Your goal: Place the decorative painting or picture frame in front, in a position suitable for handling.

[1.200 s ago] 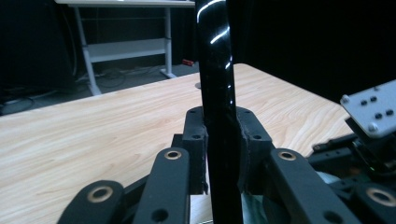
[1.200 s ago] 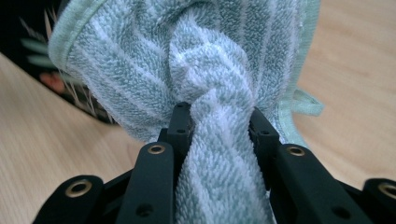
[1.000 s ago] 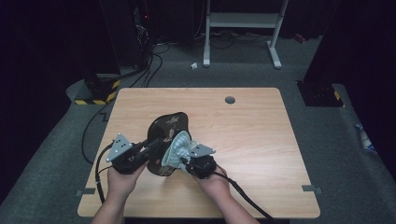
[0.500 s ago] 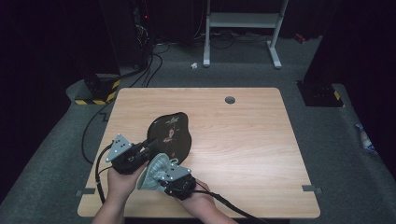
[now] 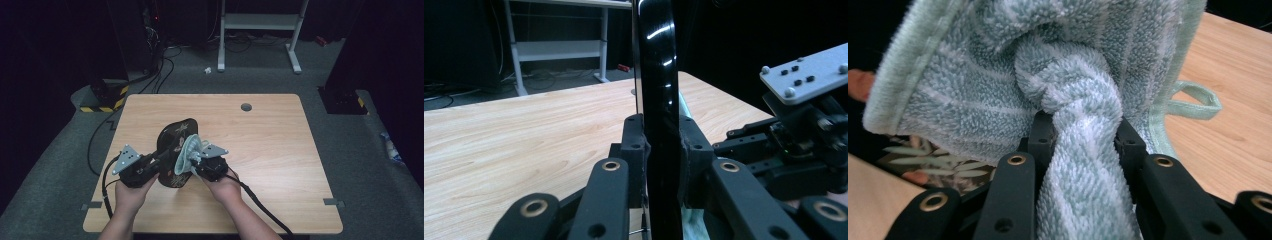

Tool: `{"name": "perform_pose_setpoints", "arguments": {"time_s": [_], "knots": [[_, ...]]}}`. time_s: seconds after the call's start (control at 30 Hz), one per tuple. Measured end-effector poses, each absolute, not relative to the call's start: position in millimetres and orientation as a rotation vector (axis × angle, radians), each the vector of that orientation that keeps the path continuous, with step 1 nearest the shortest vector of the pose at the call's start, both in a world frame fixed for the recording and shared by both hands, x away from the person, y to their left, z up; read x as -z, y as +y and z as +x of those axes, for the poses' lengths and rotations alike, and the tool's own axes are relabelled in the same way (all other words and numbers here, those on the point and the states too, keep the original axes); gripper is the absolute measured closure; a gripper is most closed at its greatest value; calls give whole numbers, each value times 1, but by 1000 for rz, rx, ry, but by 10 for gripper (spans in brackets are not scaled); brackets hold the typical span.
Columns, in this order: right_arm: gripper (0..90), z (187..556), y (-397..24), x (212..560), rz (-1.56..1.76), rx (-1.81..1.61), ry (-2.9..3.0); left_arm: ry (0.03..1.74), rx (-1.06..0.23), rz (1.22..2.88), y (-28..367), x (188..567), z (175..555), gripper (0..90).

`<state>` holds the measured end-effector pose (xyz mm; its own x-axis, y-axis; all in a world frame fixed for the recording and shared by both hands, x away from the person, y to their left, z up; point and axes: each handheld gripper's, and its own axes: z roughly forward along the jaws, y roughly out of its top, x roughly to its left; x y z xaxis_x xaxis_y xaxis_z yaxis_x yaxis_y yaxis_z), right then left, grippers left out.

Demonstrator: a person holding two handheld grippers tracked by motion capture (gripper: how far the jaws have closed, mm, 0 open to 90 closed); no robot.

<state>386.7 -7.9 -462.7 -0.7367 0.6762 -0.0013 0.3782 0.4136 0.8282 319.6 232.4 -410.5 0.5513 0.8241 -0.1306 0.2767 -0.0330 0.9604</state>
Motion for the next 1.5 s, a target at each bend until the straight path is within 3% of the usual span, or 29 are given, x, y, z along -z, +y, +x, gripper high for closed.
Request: {"name": "perform_pose_setpoints", "arguments": {"time_s": [0.2,0.67,1.1,1.5], "knots": [[698,386,-4,463,910,-1235,2335,975,-600,1583,230,411,320,775],[697,318,30,472,686,-1349,2491,977,-604,1584,231,412,321,779],[698,383,-10,457,956,-1318,2312,971,-604,1582,230,412,321,778],[698,316,32,477,697,-1350,2504,974,-600,1578,231,413,323,780]]}}
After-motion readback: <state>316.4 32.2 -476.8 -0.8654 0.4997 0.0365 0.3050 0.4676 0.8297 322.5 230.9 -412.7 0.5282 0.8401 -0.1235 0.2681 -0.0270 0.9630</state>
